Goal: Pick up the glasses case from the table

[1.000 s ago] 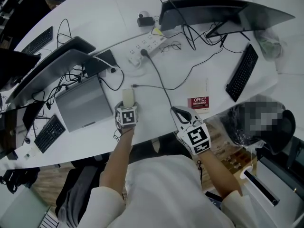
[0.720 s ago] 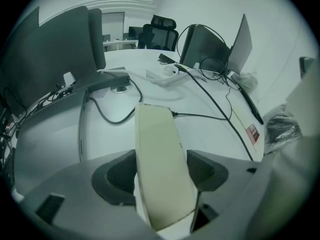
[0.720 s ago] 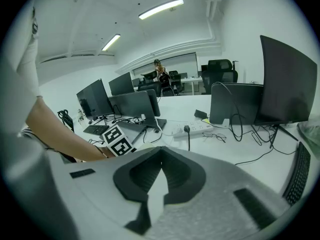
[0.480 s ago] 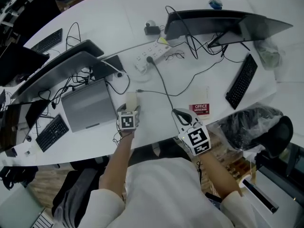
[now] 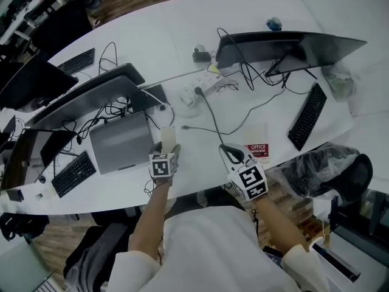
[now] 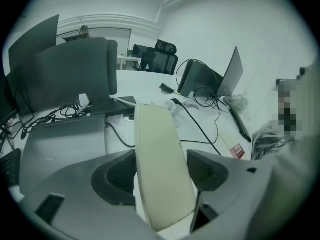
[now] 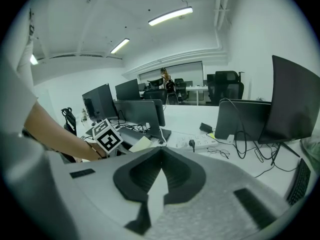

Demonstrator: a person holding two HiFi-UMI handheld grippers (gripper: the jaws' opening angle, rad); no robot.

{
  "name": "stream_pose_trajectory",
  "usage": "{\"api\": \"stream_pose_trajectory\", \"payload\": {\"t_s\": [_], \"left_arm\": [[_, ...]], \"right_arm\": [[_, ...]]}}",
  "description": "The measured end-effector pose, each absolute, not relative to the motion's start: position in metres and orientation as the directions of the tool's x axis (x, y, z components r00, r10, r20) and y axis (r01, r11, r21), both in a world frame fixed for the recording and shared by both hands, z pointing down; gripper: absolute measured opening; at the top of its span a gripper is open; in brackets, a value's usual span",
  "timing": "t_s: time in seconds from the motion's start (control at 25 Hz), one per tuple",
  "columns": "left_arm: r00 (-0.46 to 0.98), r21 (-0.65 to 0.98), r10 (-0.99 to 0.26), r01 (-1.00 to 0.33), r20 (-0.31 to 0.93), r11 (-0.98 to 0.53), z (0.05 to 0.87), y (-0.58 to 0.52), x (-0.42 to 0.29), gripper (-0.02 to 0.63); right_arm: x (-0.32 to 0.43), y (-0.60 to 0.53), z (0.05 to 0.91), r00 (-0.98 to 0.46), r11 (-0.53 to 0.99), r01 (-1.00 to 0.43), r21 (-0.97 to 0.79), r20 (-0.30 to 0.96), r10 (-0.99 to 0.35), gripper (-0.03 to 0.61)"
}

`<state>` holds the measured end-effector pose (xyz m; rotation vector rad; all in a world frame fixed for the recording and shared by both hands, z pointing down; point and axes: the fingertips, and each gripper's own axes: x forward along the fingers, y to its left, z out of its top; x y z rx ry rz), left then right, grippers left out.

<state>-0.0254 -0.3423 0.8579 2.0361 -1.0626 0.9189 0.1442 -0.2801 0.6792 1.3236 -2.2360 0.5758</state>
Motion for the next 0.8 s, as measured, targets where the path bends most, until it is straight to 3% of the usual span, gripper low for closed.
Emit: {"api": "stream_pose_trajectory", "payload": {"t_s": [0.8], "left_arm": [[0.531, 0.239, -0.583, -0.83, 0.616, -0.504, 0.711, -0.333, -0.066, 0.311]], "right_arm": [[0.129, -0.269, 0.62, -0.437, 0.469, -0.88, -0.074, 0.512, -0.74, -0.002]]}}
